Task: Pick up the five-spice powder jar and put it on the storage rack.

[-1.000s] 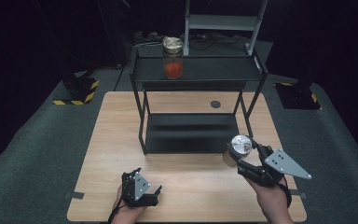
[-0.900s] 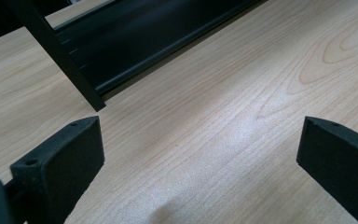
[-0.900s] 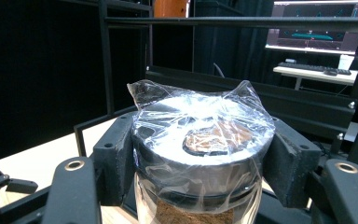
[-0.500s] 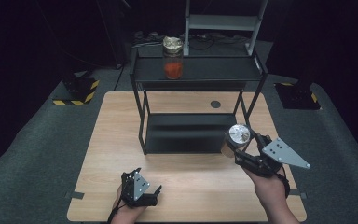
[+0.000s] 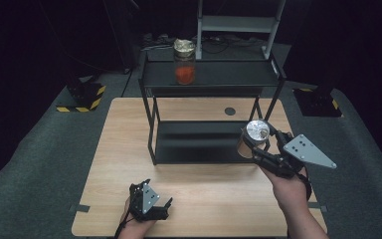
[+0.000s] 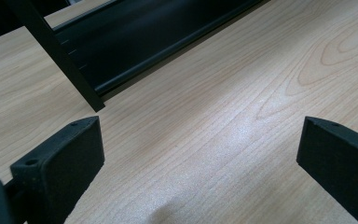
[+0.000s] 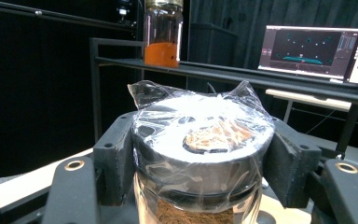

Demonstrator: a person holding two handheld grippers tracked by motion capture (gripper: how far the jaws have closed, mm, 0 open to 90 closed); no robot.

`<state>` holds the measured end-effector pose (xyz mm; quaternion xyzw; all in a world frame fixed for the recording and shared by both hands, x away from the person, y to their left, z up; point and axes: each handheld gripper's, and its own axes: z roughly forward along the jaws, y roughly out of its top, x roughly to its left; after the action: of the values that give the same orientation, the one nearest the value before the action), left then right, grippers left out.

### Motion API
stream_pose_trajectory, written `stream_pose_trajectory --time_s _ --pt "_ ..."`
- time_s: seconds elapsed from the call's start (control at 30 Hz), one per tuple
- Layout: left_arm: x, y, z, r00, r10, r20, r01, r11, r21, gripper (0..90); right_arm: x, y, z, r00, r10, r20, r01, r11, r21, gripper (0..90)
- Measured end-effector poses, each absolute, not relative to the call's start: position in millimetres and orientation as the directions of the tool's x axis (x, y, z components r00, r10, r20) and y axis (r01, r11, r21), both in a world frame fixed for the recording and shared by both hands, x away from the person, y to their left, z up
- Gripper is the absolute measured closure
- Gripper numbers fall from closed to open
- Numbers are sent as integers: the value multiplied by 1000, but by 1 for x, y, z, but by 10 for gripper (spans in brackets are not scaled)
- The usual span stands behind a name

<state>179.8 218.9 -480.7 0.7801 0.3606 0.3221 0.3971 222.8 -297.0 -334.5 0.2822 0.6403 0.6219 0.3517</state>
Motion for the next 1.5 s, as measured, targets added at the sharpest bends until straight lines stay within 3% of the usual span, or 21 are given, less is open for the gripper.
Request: stream_pose_trajectory --time_s 1.5 --pt "181 223 -481 551 809 208 298 -423 856 9 266 -270 -267 -540 833 -118 -149 44 988 342"
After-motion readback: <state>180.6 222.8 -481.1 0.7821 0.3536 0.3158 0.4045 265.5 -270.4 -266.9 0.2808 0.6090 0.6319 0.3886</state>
